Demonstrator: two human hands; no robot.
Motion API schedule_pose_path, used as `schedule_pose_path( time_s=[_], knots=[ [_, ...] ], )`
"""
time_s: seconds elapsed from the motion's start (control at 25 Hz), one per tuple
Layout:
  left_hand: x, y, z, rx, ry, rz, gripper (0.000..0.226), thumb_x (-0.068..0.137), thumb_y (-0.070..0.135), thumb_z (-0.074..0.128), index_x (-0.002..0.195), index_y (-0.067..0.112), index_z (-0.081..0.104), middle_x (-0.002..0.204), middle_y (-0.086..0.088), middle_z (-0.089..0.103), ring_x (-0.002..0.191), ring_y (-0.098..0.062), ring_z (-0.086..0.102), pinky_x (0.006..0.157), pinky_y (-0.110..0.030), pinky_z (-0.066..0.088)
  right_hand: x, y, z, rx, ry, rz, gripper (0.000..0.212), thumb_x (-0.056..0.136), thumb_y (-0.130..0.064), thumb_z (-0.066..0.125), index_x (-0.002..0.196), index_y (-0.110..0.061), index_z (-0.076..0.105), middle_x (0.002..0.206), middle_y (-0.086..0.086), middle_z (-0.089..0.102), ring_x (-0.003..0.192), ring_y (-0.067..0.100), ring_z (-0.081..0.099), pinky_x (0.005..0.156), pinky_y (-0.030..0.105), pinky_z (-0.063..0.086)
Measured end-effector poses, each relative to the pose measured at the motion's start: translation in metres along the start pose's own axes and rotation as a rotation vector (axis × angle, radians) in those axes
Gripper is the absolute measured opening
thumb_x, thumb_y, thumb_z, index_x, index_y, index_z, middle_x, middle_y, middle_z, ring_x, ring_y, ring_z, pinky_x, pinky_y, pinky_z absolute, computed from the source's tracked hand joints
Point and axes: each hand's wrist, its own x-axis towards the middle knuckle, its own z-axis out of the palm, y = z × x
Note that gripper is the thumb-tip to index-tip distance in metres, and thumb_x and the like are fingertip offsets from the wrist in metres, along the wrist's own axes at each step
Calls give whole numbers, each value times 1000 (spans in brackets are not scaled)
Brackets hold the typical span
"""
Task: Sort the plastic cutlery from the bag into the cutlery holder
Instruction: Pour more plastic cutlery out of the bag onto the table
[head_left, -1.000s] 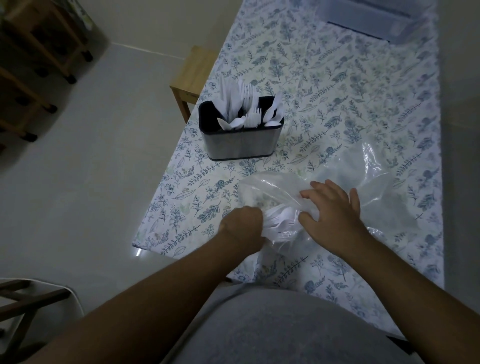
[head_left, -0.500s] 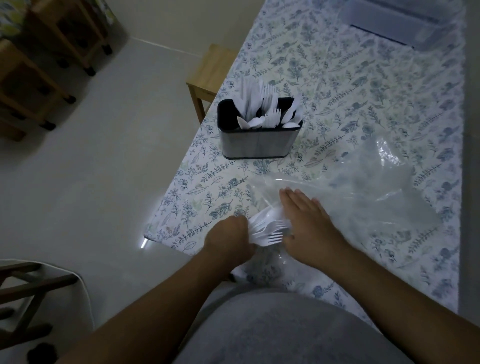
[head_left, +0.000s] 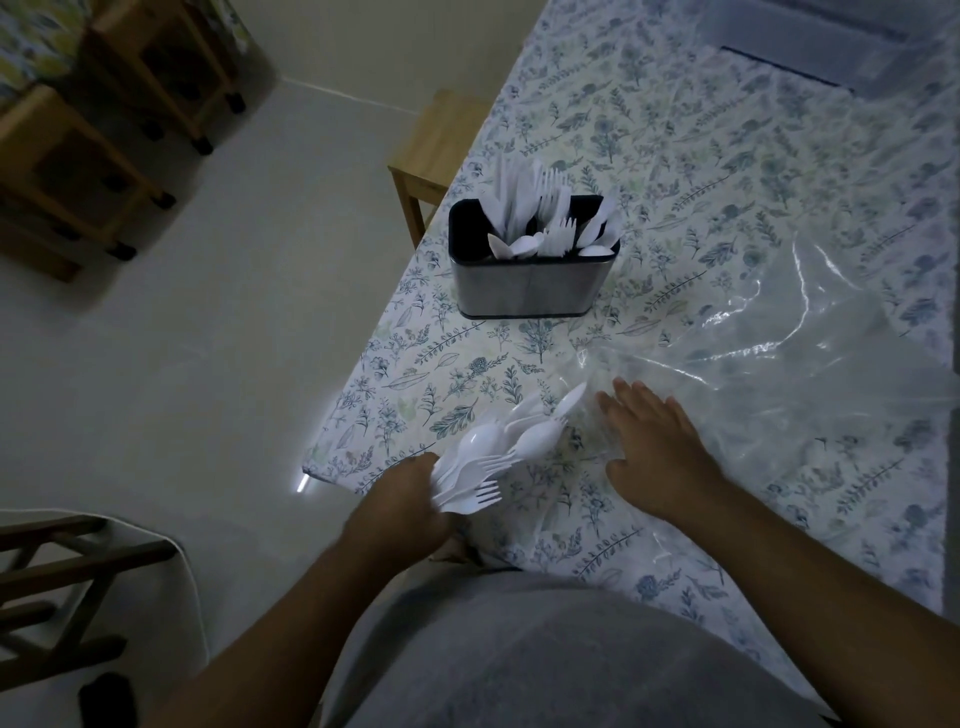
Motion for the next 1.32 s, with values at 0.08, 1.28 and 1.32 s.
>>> schedule_pose_path(
  time_s=[0.08, 1.28, 1.32],
  knots=[
    [1, 10, -2, -78, 42, 4, 12, 83, 20, 70, 82, 22, 59, 76, 5, 63, 69, -16, 60, 57, -26, 45, 0, 0, 4, -9, 5, -28, 80, 91, -28, 56, 160, -24, 15, 171, 1, 0, 157, 19, -5, 125, 42, -5],
    [39, 67, 43, -103, 75, 41, 58, 77, 44, 78, 115, 16, 46, 109, -2, 45, 95, -15, 46, 68, -18, 40, -25, -2, 20, 125, 229, -78, 46, 88, -24, 60, 134, -29, 57, 152, -4, 48, 149, 23, 30, 116, 43, 24],
    [40, 67, 43, -112, 80, 45, 53, 79, 41, 78, 114, 17, 46, 107, -1, 45, 92, -13, 46, 63, -13, 33, -25, -3, 20, 173, 208, -52, 51, 88, -23, 61, 138, -29, 54, 155, -3, 44, 151, 23, 26, 119, 43, 22]
  ],
)
